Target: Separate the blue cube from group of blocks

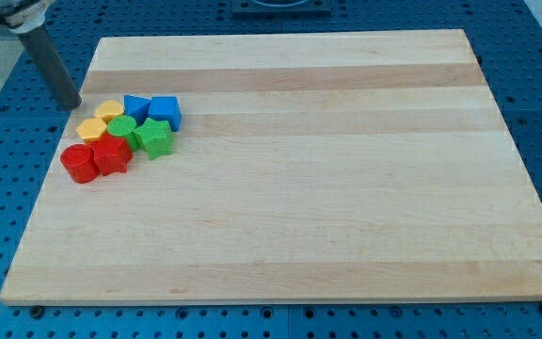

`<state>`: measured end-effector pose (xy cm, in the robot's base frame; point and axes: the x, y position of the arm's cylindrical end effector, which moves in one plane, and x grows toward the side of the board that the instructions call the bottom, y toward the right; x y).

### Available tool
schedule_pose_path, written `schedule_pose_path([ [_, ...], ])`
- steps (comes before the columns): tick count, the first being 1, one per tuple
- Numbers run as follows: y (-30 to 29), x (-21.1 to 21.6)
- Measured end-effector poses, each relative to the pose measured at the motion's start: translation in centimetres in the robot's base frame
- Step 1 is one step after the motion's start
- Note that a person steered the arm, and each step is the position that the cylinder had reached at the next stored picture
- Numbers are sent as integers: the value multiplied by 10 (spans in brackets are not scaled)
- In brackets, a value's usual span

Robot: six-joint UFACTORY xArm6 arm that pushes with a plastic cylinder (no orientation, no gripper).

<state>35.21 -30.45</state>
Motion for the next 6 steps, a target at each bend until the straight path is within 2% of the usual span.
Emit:
schedule_pose_path([
  [1,16,9],
  [4,164,11],
  [5,189,11],
  [6,173,12],
])
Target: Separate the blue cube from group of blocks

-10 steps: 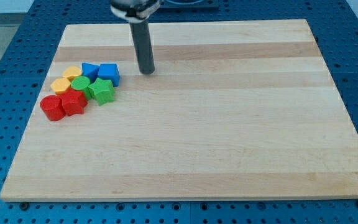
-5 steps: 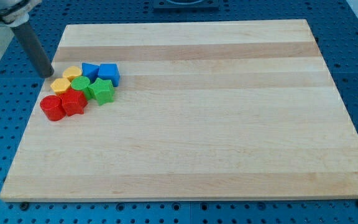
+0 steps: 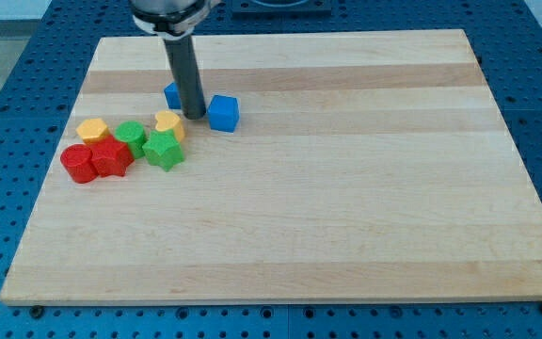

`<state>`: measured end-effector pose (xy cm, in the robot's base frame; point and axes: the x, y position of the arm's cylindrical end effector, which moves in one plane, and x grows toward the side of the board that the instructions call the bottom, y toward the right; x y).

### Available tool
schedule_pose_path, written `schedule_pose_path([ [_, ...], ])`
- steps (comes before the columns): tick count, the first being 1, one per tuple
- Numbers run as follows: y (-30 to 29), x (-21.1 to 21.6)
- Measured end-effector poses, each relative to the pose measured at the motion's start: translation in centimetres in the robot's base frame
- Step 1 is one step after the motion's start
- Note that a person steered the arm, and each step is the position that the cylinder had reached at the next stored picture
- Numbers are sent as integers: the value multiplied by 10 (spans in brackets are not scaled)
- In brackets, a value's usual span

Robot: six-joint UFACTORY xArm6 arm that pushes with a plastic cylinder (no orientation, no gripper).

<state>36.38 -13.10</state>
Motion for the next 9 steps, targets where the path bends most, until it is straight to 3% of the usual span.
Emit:
schedule_pose_path([
  [1,21,7],
  [3,125,8],
  [5,142,63],
  [6,181,63],
  [8,174,6],
  [9,176,10],
])
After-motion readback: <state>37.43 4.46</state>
